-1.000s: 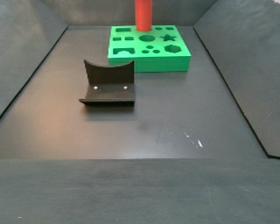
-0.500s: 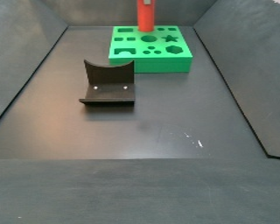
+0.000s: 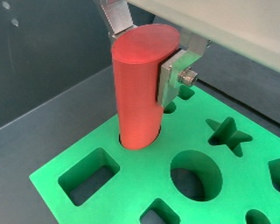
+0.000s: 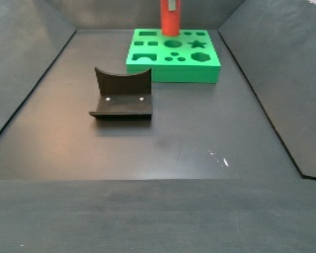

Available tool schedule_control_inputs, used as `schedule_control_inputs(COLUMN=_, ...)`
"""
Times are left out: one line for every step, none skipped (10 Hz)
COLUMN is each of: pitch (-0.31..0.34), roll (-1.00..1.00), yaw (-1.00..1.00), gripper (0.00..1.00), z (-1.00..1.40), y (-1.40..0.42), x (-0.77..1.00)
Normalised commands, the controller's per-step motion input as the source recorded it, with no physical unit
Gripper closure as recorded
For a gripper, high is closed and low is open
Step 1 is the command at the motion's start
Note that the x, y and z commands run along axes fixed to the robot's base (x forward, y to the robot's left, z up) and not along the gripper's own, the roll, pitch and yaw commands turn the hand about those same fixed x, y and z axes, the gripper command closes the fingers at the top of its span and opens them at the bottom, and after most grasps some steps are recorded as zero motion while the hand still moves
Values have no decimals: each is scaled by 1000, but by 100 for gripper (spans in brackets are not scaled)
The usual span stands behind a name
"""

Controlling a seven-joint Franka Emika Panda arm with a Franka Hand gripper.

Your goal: Insert the oval object.

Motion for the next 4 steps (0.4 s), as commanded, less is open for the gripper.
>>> schedule_control_inputs(pitch=-46, roll=-37, yaw=-43, gripper=100, z=-106, y=0, x=-31)
schedule_control_inputs(pitch=-31, roll=-77, yaw=0, gripper=100, z=-43, y=29, x=0)
schedule_control_inputs(pitch=0, roll=-9, yaw=0, gripper=100, z=0, y=0, x=0)
schedule_control_inputs(pitch=0, roll=0, yaw=0, gripper=100, z=0, y=0, x=0)
